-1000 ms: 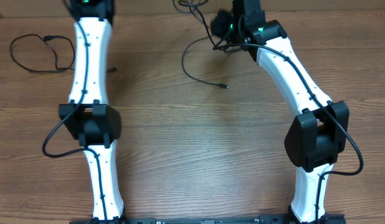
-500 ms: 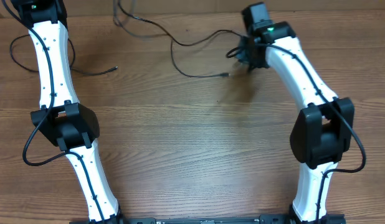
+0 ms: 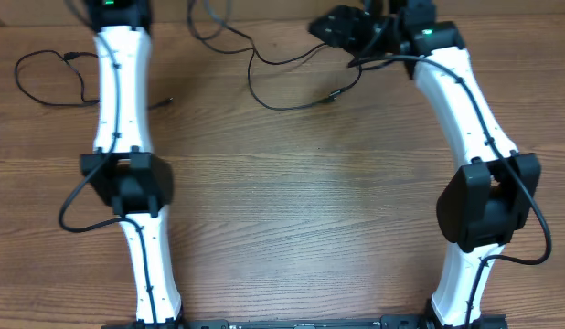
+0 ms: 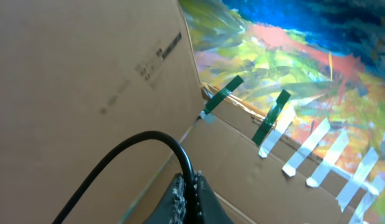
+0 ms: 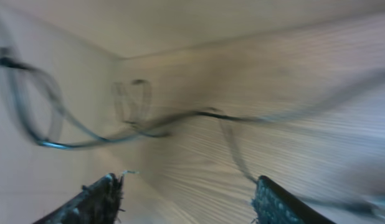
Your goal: Untangle cables
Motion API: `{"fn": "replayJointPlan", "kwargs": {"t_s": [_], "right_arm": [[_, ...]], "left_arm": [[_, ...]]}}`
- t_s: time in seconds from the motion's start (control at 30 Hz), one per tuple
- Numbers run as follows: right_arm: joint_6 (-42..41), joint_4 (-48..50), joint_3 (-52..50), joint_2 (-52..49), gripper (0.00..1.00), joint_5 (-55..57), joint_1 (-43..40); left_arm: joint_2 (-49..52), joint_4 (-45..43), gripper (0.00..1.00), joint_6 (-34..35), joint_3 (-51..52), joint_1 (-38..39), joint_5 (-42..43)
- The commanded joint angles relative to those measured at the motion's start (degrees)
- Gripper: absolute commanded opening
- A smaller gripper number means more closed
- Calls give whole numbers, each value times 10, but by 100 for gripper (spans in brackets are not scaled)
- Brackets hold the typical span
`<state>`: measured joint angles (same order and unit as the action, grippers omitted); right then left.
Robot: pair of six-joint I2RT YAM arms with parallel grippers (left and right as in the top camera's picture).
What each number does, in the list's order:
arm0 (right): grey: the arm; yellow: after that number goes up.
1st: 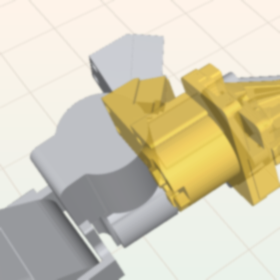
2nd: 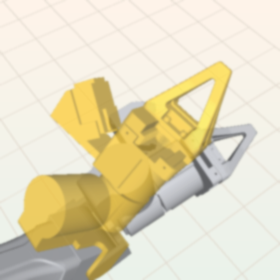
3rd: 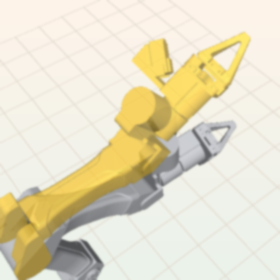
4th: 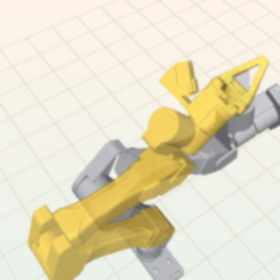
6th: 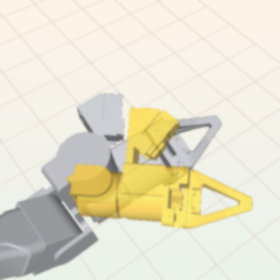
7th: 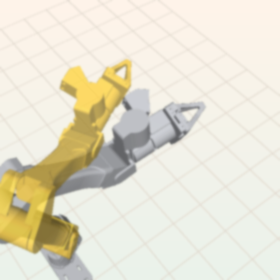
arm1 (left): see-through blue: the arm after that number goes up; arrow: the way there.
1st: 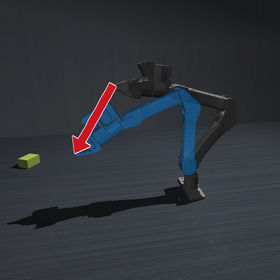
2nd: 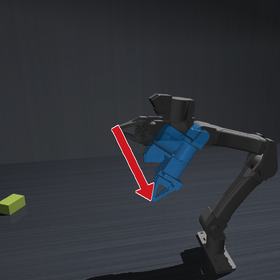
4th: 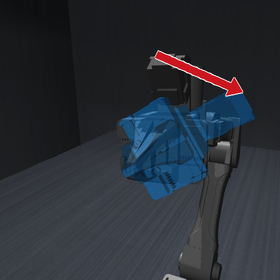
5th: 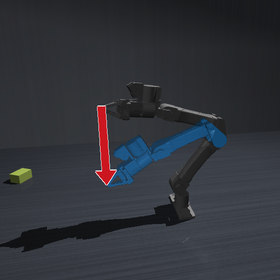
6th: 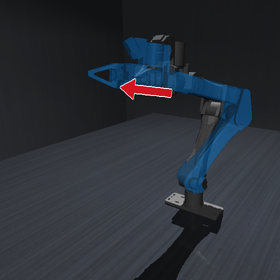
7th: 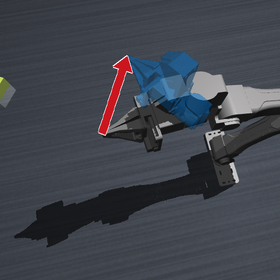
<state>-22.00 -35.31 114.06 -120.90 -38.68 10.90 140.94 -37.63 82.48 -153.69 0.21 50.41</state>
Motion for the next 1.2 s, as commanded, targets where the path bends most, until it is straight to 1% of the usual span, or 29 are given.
{"fn": "replayJointPlan", "kwargs": {"t_s": [0.0, 0.1, 0.27, 0.4, 0.47, 0.53, 0.63, 0.73, 0.8, 0.83, 0.93, 1.07, 1.17], "right_arm": [[11, 62, 17, 27, 71, -43, 34], [11, 139, 17, 27, 78, -24, 48], [8, 221, 17, 27, 84, 122, 74], [-38, 231, 17, 27, 87, 304, 99], [-52, 239, 17, 27, 87, 355, 108], [-48, 241, 17, 25, 87, 401, 113], [-14, 205, 17, 18, 86, 448, 116], [-4, 129, 17, 12, 86, 509, 113], [-5, 57, 14, 9, 82, 567, 100], [-6, 37, 14, 8, 79, 577, 94], [-9, -13, 14, 8, 73, 588, 64], [-47, -66, 14, 8, 72, 588, 14], [-66, -108, 14, 8, 72, 587, -26]], "left_arm": [[-4, 26, 4, -79, -7, 56, -59], [-4, 47, 4, -115, -7, 86, -61], [-5, 46, 4, -123, -10, 120, -63], [-5, 46, 4, -128, -26, 137, -64], [-5, 46, 4, -129, -37, 145, -62], [-5, 46, 4, -129, -52, 148, -61], [-5, 47, 4, -129, -87, 148, -59], [-5, 50, 4, -131, -128, 142, -59], [-5, 78, 4, -139, -168, 128, -59], [-5, 98, 4, -147, -183, 120, -59], [-5, 154, 4, -157, -226, 88, -59], [-5, 169, 4, -153, -262, 42, -59], [-17, 166, 4, -148, -264, 12, -61]]}}
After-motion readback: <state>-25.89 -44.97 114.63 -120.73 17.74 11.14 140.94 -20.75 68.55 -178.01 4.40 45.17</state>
